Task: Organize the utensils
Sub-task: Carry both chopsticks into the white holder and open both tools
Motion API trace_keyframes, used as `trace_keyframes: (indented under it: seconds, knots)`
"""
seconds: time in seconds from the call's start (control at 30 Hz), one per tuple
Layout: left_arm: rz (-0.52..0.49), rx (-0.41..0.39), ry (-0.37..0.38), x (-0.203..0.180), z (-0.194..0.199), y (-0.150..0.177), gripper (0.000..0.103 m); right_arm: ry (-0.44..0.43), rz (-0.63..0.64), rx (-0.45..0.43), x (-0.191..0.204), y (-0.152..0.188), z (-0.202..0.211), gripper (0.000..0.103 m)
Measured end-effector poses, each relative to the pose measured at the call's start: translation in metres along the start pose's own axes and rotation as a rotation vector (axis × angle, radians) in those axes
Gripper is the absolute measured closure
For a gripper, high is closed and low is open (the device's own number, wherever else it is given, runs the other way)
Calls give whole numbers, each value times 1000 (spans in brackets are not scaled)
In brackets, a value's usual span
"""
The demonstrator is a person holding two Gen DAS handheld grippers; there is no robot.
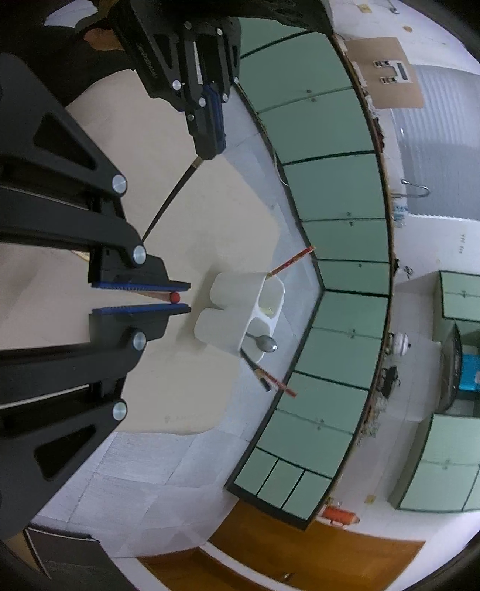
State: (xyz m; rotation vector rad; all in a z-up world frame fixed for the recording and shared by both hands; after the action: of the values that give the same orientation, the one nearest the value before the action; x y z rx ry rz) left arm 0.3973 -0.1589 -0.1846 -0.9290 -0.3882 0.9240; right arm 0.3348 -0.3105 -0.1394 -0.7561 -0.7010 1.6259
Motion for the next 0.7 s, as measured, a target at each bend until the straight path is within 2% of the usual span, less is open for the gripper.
trace_keyframes:
  seconds: [0.37,0.57,0.7]
  knots:
    - [17,31,10,22,-22,-49,96,-22,-72,107,-37,-54,-24,98]
    - [10,20,-4,32,-23,-86,96,-33,-73,106,-42,-89,-18,98]
    - [4,-21,-25,37,-21,-121,96,-30,-77,80,-48,-119,-12,98]
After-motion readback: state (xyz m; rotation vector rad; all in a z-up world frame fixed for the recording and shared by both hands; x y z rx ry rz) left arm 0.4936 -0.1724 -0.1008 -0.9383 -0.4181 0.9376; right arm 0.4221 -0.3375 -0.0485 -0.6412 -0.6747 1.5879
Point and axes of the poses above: each gripper's, at about its wrist camera, not at the fingertips, and z roughly against the way its jaws point, x to its left, y to its underside, the point moved 6 cm from there along -z, roughly the way its jaws point, and after that the axes turned 4 degrees about -x, right-handed, at the moved point
